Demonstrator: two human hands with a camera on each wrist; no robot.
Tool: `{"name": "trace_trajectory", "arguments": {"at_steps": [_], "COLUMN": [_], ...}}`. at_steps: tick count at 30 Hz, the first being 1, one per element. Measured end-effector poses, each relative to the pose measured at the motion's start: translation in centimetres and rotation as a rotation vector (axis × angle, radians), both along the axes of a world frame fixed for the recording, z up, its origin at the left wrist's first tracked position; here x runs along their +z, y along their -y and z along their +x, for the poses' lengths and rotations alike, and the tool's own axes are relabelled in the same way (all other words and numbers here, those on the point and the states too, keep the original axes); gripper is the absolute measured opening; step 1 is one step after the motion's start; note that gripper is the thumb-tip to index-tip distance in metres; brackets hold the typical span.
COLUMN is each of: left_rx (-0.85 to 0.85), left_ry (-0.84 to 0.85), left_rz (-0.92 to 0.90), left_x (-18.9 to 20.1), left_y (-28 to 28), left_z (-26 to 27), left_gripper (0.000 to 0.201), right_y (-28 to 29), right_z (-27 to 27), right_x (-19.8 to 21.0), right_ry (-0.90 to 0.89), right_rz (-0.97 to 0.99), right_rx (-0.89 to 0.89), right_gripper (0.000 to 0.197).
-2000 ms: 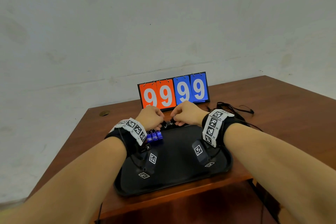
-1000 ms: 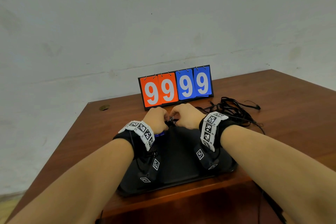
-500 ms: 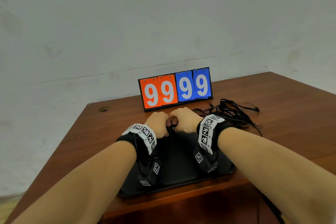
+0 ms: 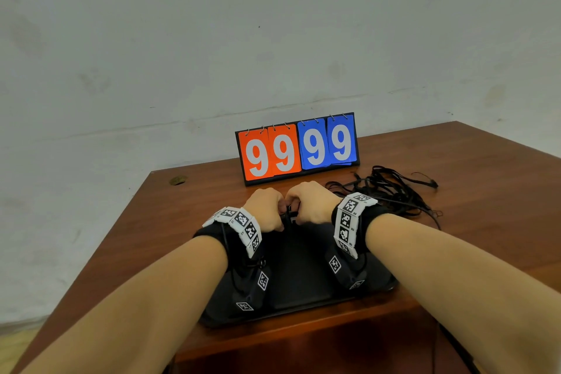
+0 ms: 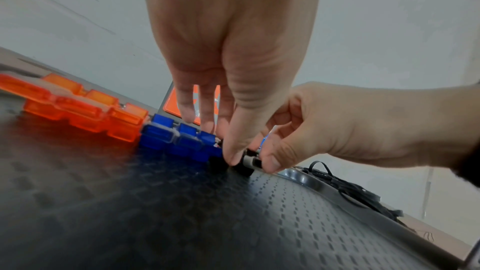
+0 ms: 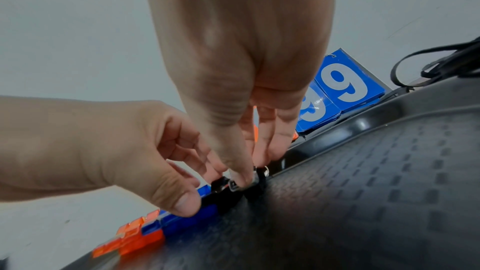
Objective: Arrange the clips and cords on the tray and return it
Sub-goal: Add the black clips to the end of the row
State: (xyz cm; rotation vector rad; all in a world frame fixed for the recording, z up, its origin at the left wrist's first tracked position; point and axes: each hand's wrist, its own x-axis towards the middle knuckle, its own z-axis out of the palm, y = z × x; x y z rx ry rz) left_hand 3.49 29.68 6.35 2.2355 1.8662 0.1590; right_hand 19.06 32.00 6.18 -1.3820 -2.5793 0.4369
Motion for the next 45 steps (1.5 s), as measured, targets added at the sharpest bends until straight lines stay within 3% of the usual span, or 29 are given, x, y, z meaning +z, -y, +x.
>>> {"name": "trace_trajectory", "arguments": {"at_steps": [5,12,20,38,45], "left_rx": [0.048,0.065,0.061,0.019,0.042], "left_ry": [0.007,-0.007,-0.012,0.02,0.043], "left_rz": [0.003,0.0,0.01,0.017,0.036], "left_x": [0.0,-0.5,-0.9,-1.1,-0.9], "left_y": [0.1,0.1,-0.2,-0.4,-0.5], "left_z": [-1.7,-2.0,-1.9,-2.0,-2.0], "left_gripper": [0.041,0.041,0.033,0.035,0.028], "right_y": [0.1,-0.1,-0.3,-0.3,-0.4], "right_z": [-0.1,-0.7,-1.0,-1.6,-0.9], "right_x": [-0.1,-0.4,-0.6,-0.5,0.3], "right_ry": [0.02,0.028,-0.011,-0.019,-0.055], "right_rz": [-0.053,-0.105,-0.101,-0.101,-0.104], "right_rx": [-0.028,-0.037,-0.012,-0.003,-0.013], "right_gripper": [0.052,0.043,0.043,0.04,0.05]}}
